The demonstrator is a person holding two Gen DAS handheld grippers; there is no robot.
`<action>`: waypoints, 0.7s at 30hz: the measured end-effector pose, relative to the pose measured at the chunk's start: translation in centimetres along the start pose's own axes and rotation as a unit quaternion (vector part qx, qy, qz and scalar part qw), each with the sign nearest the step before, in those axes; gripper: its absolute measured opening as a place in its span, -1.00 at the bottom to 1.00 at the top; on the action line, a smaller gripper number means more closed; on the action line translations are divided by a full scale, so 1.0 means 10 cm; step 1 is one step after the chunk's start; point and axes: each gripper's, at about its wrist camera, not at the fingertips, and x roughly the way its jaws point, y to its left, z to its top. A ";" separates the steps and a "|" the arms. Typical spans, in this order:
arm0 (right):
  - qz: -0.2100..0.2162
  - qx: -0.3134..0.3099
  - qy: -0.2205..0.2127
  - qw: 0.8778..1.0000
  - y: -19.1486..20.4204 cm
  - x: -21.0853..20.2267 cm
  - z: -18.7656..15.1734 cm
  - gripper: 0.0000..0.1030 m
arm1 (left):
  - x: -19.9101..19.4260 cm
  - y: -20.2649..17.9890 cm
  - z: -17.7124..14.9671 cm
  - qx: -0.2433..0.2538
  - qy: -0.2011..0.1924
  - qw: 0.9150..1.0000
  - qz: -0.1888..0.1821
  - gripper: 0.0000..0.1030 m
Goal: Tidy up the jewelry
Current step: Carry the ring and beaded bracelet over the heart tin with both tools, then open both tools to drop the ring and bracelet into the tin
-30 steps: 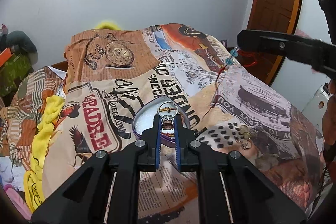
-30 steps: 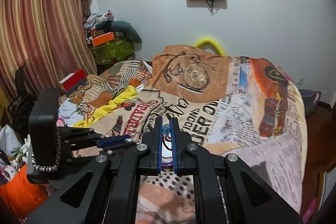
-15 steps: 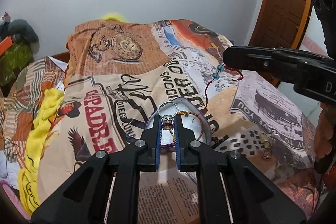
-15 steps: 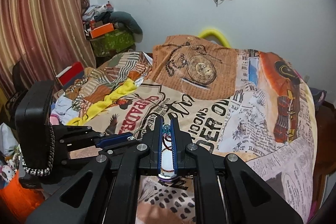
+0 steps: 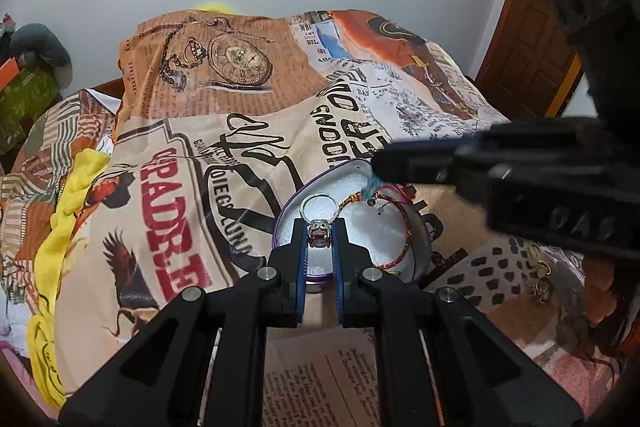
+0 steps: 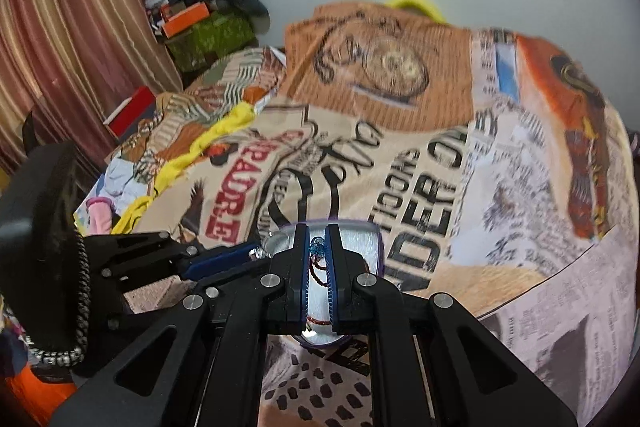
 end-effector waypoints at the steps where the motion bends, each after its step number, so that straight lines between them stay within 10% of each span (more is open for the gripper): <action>1: 0.002 0.004 0.007 1.000 -0.02 0.04 -0.02 -0.87 | 0.01 0.00 0.01 0.000 0.000 1.000 0.000 -0.80; 21: 0.000 0.015 0.057 0.998 -0.06 0.19 -0.10 -0.86 | -0.09 -0.01 0.03 -0.006 -0.005 1.000 0.000 -0.80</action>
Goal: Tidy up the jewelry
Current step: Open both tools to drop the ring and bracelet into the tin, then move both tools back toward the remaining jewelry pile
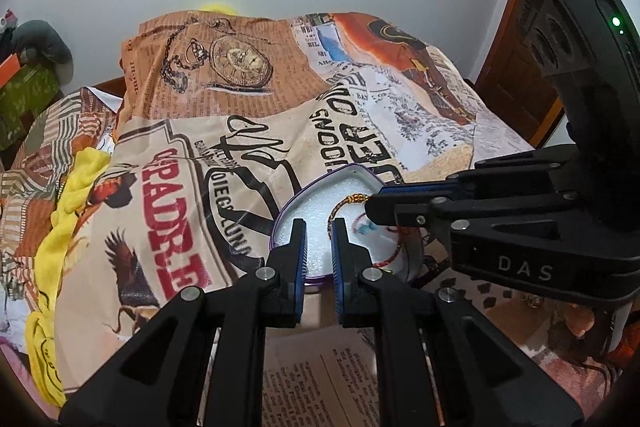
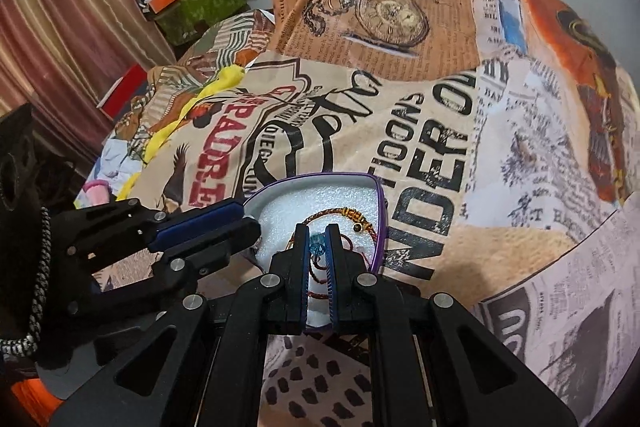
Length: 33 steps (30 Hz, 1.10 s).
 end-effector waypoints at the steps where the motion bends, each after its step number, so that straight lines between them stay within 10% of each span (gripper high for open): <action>1: -0.004 -0.004 -0.003 1.000 0.02 -0.02 0.00 -0.83 | -0.04 0.00 0.00 0.000 -0.003 1.000 0.001 -0.80; 7: -0.029 -0.020 -0.032 0.999 0.09 -0.23 -0.01 -0.37 | -0.30 0.01 0.03 -0.009 -0.022 1.000 0.003 -0.75; 33: -0.106 0.002 -0.100 0.989 -0.13 -1.26 -0.73 -0.33 | -0.97 -0.58 -0.07 0.021 -0.044 0.999 -0.013 -0.21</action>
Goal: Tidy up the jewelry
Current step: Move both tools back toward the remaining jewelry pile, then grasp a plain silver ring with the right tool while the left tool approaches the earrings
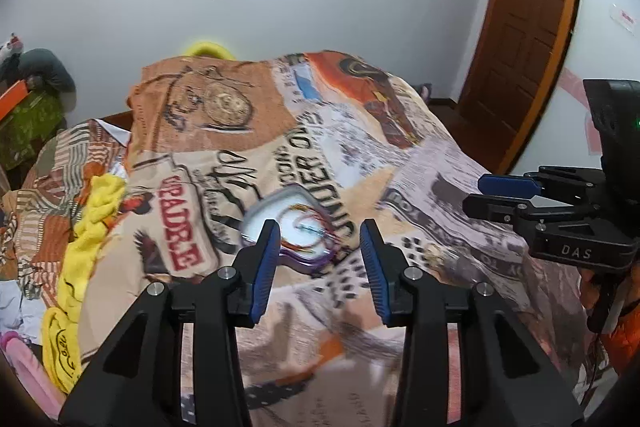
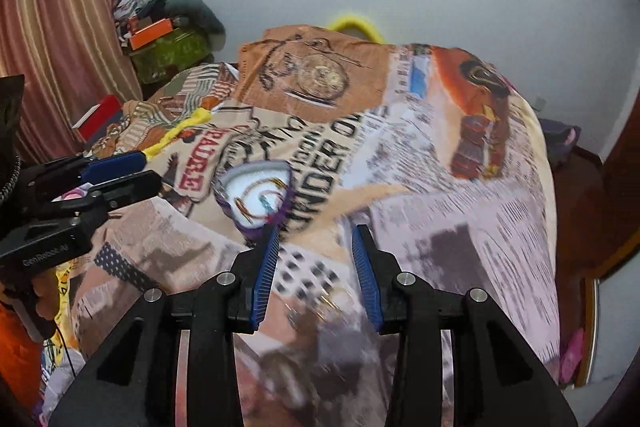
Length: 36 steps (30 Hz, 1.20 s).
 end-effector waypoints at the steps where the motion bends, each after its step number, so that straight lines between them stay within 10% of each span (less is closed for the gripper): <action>1: -0.002 0.005 0.003 1.000 -0.05 -0.02 -0.05 -0.33 | 0.02 -0.05 -0.01 0.003 0.004 1.000 -0.003 -0.21; 31: 0.064 -0.028 0.082 0.994 0.02 0.38 -0.61 -0.32 | 0.64 -0.35 -0.45 0.021 0.092 0.995 -0.031 -0.21; 36: 0.060 -0.043 0.083 0.994 0.05 0.44 -0.59 -0.33 | 0.68 -0.42 -0.39 0.034 0.094 0.993 -0.062 -0.49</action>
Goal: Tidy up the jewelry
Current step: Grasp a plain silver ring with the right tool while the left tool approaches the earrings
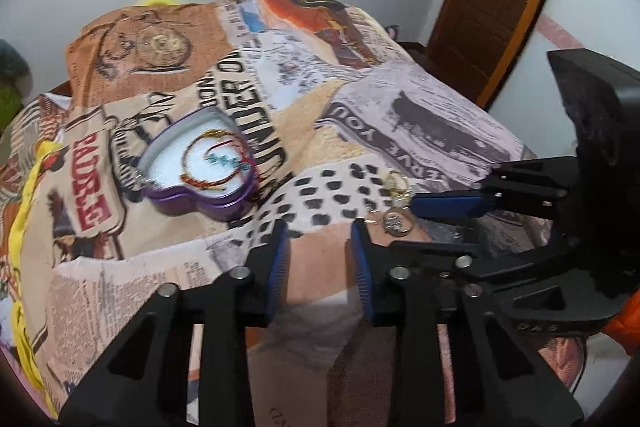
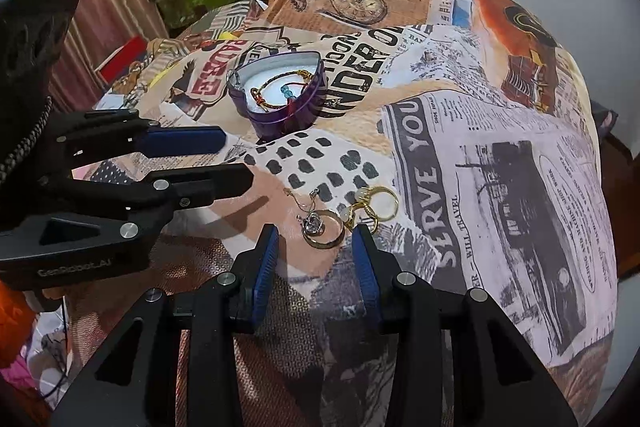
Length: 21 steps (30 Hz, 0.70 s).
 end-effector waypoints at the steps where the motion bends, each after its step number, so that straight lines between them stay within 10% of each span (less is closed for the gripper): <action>1: -0.001 -0.002 0.000 1.000 0.00 0.01 0.00 -0.33 | 0.02 -0.02 0.02 0.004 0.001 1.000 -0.006 -0.53; 21: -0.001 -0.004 -0.009 1.000 -0.04 0.02 -0.04 -0.50 | 0.38 -0.04 0.13 0.019 0.046 0.998 -0.047 -1.00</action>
